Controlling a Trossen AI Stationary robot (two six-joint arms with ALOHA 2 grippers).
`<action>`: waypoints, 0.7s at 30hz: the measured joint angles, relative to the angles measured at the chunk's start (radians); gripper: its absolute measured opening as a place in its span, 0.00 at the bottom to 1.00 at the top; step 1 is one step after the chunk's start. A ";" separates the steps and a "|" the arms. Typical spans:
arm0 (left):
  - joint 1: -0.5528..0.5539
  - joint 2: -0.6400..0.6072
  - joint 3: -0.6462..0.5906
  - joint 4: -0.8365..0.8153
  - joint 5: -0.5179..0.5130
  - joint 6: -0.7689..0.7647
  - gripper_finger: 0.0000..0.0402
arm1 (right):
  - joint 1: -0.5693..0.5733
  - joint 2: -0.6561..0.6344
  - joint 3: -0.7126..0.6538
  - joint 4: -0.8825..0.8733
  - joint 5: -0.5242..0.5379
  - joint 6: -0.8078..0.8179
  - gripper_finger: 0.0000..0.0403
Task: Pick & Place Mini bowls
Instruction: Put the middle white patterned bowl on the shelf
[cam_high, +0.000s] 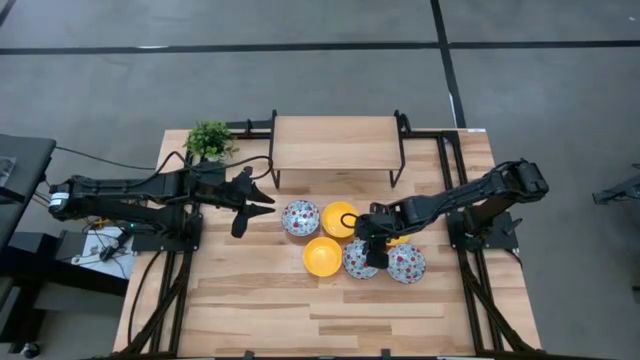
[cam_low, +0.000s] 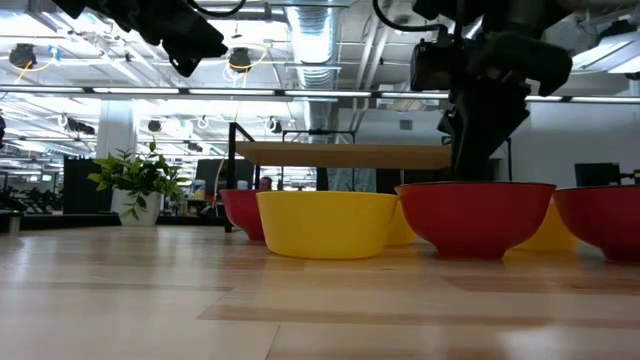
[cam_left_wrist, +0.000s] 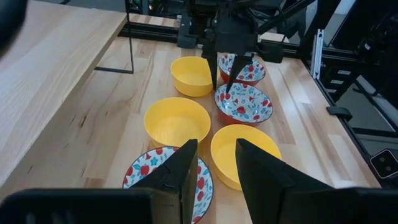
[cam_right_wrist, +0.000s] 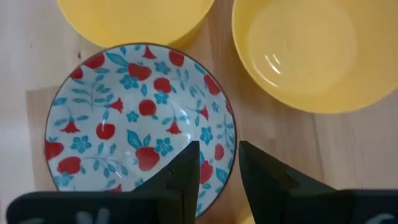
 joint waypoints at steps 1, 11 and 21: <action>0.000 0.000 0.000 0.001 0.000 0.000 0.27 | -0.001 0.000 0.000 0.001 0.000 0.000 0.25; 0.000 0.000 0.000 0.001 0.000 0.000 0.27 | -0.035 0.000 0.000 -0.001 -0.003 0.000 0.25; 0.000 0.000 0.000 0.002 0.000 0.000 0.27 | -0.024 0.076 0.000 0.007 -0.005 -0.001 0.25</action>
